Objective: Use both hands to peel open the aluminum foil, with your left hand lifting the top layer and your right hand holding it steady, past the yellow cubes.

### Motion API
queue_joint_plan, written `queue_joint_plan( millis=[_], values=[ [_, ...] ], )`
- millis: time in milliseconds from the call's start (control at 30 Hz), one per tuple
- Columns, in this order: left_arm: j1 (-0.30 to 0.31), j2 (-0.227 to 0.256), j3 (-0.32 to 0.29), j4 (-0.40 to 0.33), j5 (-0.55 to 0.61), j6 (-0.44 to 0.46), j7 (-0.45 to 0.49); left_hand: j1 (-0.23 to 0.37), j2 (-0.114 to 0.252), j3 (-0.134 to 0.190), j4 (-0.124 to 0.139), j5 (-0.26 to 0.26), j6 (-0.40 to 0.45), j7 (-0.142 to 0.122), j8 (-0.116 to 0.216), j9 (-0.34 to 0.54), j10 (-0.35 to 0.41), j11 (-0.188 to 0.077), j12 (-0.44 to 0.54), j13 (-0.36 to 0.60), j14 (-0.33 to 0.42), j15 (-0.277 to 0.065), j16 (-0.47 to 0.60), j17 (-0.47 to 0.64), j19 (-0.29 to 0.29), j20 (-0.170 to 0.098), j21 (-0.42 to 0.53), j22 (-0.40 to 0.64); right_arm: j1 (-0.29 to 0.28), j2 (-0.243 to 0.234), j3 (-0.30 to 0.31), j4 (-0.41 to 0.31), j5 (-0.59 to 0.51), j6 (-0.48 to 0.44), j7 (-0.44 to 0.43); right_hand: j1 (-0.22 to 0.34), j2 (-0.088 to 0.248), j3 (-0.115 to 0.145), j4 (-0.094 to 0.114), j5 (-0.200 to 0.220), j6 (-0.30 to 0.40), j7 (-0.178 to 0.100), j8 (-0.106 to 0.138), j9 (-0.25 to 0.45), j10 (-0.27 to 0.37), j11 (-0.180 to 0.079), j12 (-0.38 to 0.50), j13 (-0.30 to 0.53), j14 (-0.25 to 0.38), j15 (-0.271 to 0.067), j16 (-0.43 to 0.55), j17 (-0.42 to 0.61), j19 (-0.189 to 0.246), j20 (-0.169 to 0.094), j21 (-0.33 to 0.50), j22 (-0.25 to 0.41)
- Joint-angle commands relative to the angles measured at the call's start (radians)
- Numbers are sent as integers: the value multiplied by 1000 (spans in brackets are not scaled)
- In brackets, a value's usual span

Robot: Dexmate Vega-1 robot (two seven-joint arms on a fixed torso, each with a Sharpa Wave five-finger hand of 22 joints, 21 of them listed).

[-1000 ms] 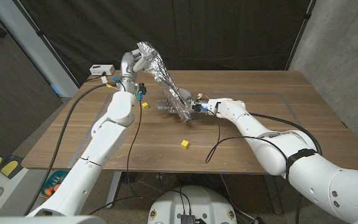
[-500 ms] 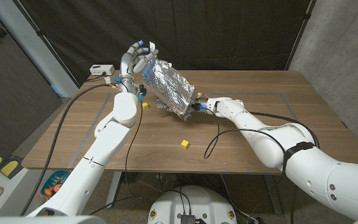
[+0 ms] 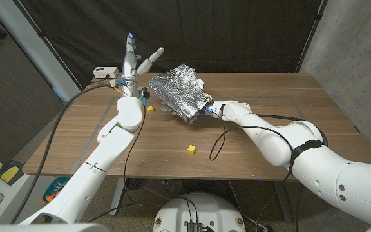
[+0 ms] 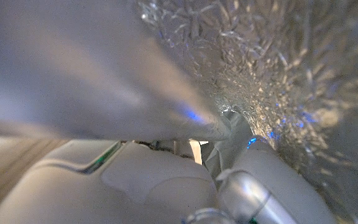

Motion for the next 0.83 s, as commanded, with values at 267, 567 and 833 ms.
queue_joint_plan(
  millis=[267,567,833],
  values=[
    [48,23,-55,-21,15,-53,-39,-10,13,-18,4,12,13,-7,22,-10,25,-13,21,-15,17,-18,20,-17,-153,4,-15,0,-123,-21,-9,-270,10,-88,-73,-9,-2,0,7,-1,7,-2,9,0,7,5,6,1,0,3,8,4,9,4,0,0],
    [106,46,-120,-44,-24,-63,-89,-9,19,-22,6,15,23,-7,25,-15,40,-20,27,-23,26,-22,24,-26,-145,4,-22,1,-171,-17,-31,-364,27,-106,-137,-9,-1,2,7,0,15,1,12,0,10,5,8,1,2,0,9,4,10,3,0,-2],
    [137,58,-172,-16,-102,-112,-170,-8,24,-24,8,17,30,-3,27,-19,49,-19,32,-28,33,-24,26,-32,-142,6,-28,1,-291,-6,-48,-553,59,-156,-243,-8,-1,3,6,0,14,1,13,0,9,4,9,1,3,1,10,4,10,2,-1,-4]
  ],
)
